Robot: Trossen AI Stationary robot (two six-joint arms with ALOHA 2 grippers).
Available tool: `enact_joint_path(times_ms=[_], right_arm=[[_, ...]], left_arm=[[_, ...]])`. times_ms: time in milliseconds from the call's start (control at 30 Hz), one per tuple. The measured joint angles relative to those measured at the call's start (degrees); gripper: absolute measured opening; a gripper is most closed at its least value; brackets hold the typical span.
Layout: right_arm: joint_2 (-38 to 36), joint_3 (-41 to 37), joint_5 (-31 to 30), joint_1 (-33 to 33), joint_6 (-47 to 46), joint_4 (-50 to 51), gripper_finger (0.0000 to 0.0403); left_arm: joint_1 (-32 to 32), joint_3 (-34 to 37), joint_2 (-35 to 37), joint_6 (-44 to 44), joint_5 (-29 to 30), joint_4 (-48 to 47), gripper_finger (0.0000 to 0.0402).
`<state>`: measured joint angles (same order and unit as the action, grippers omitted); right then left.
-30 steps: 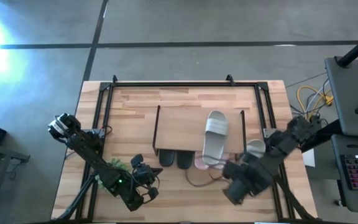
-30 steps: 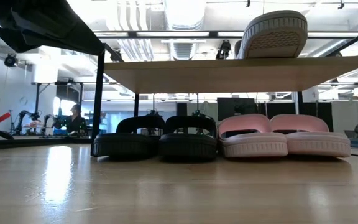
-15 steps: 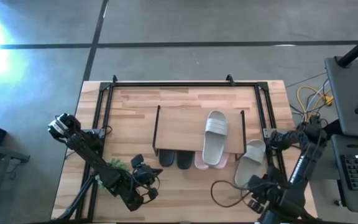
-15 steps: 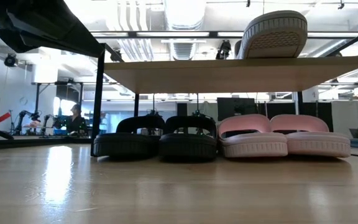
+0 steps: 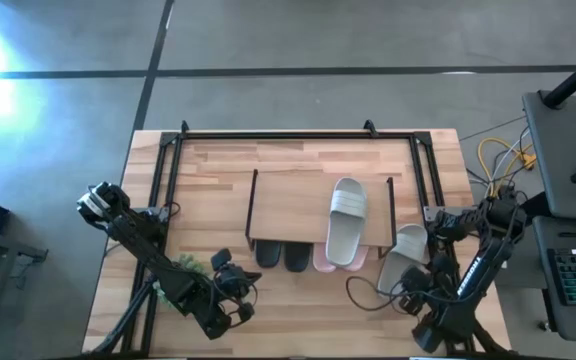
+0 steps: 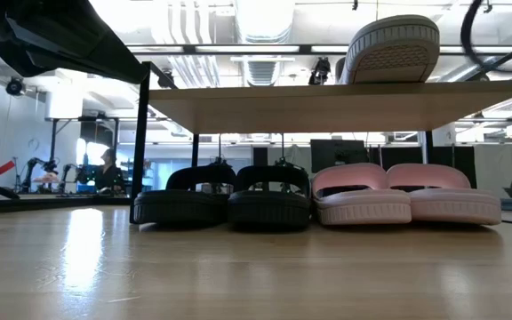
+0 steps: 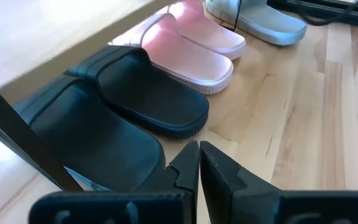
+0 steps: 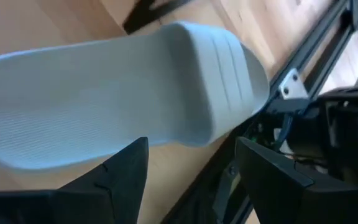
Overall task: Pick and place slides into the shelf
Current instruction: Put the gray slide on the shelf
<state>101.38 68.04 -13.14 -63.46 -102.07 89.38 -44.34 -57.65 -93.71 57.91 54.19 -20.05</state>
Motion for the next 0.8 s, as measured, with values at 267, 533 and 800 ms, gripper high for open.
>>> enact_joint_path(times_ms=[267, 533, 800], right_arm=[[0.0, -5.4, 0.9, 0.2, 0.1, -4.2, 0.0233], [0.0, -11.2, -1.9, 0.9, 0.1, -5.4, 0.0233], [-0.1, -16.9, -2.0, 2.3, 2.1, -12.6, 0.0215]], left_arm=[[0.1, 0.0, 0.0, -0.2, -1.1, 0.0, 0.0000], [0.2, 0.0, 0.0, -0.2, -1.3, -0.1, 0.0000], [0.2, 0.0, 0.0, -0.2, -1.7, -0.1, 0.0000]])
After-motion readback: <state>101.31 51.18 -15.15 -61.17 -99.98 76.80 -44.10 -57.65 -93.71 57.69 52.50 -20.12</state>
